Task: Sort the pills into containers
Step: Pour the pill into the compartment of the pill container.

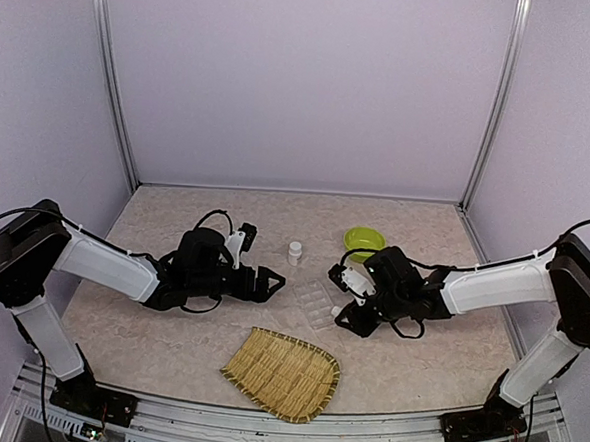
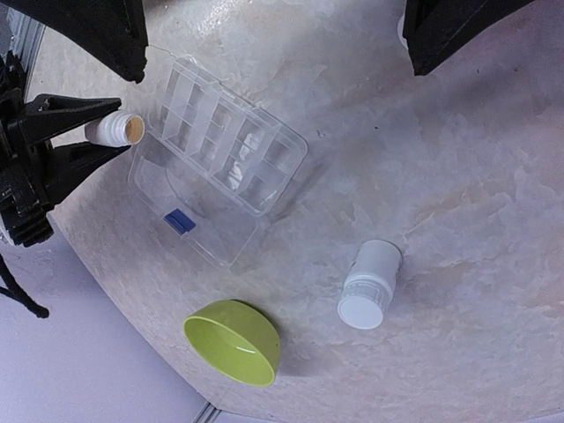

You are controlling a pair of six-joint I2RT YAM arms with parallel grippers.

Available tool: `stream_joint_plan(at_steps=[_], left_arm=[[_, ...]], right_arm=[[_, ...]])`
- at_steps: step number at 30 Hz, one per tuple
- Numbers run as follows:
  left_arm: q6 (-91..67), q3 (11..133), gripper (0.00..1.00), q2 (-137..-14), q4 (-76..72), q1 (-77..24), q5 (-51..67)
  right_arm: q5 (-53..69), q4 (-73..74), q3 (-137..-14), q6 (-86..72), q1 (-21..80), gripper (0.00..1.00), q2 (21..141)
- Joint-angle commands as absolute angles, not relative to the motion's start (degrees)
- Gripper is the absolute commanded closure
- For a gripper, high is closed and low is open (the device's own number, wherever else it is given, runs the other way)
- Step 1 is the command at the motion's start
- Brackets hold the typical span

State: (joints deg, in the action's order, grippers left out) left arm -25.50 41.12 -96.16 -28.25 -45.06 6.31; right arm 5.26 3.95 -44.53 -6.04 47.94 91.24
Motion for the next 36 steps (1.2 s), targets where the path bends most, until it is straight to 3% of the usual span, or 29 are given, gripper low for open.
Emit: stream_joint_plan(at_steps=[1,36], left_arm=[[-25.40,40.52,0.01,-95.62,-29.38,-44.82,6.98],[-25.49,40.52,0.01,-95.45,-29.27,-44.58,7.03]], right_arm=[[3.99,6.27,-46.31,-5.98,48.43,0.74,92.61],[2.18,16.54,-52.05,-4.86,50.00,0.73,93.46]])
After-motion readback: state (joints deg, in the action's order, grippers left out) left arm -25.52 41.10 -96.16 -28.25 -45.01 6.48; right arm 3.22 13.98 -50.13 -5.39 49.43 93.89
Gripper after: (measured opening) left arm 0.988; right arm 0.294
